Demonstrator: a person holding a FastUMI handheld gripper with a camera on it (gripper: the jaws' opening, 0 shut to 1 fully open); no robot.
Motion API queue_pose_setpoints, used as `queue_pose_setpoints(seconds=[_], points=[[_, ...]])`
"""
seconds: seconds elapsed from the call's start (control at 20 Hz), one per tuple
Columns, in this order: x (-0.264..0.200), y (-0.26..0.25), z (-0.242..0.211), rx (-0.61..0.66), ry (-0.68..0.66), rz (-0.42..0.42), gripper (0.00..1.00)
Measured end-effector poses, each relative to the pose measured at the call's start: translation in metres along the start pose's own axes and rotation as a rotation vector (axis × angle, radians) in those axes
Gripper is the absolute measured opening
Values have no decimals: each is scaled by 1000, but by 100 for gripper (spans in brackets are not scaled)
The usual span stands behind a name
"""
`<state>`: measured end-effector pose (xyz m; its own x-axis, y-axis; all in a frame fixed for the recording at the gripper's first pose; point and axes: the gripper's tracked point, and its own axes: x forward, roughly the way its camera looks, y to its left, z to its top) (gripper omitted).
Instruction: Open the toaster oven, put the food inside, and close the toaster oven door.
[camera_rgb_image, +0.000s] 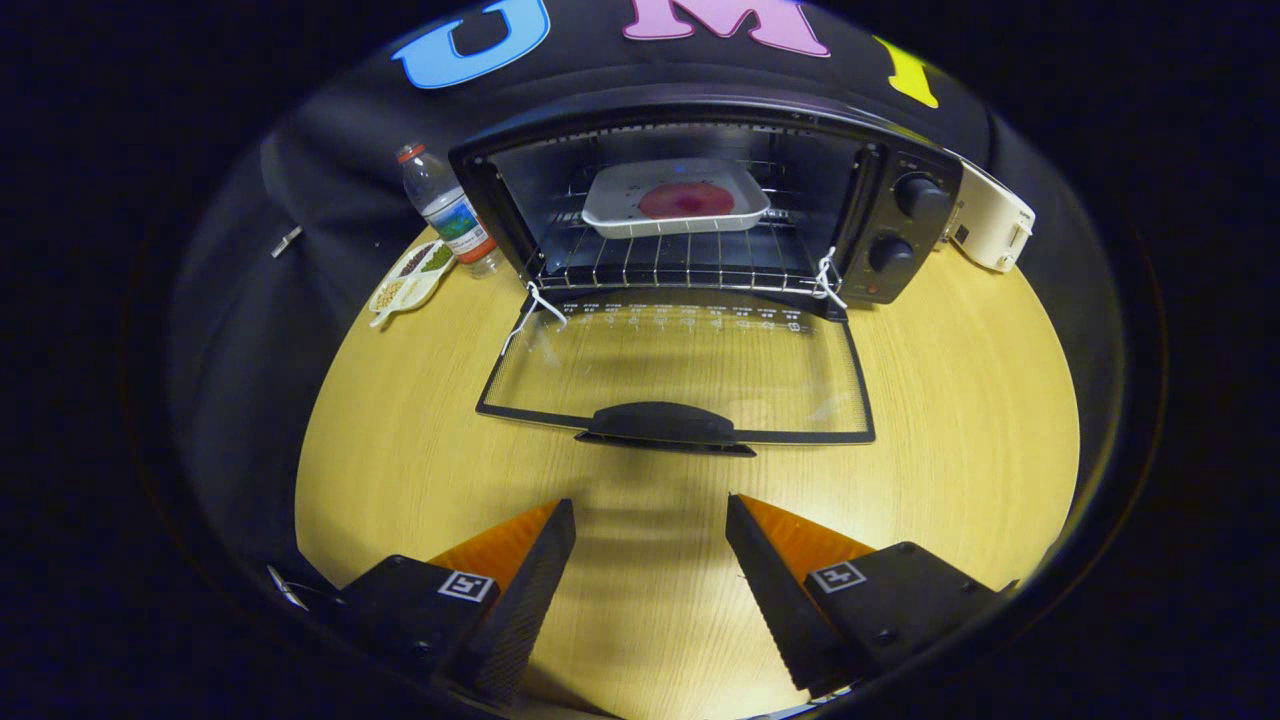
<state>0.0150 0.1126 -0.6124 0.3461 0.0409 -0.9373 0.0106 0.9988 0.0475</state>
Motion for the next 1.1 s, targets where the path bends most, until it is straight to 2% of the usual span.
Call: queue_pose_setpoints(seconds=[0.3, 0.5, 0.65, 0.75, 0.8, 1.1], points=[[36, -14, 0, 71, 67, -64, 98], [47, -26, 15, 105, 28, -132, 95], [48, -26, 13, 76, -1, -193, 95], [49, -18, 15, 105, -19, -185, 97], [47, -11, 16, 104, -17, -155, 98], [19, -3, 28, 100, -57, -105, 98]])
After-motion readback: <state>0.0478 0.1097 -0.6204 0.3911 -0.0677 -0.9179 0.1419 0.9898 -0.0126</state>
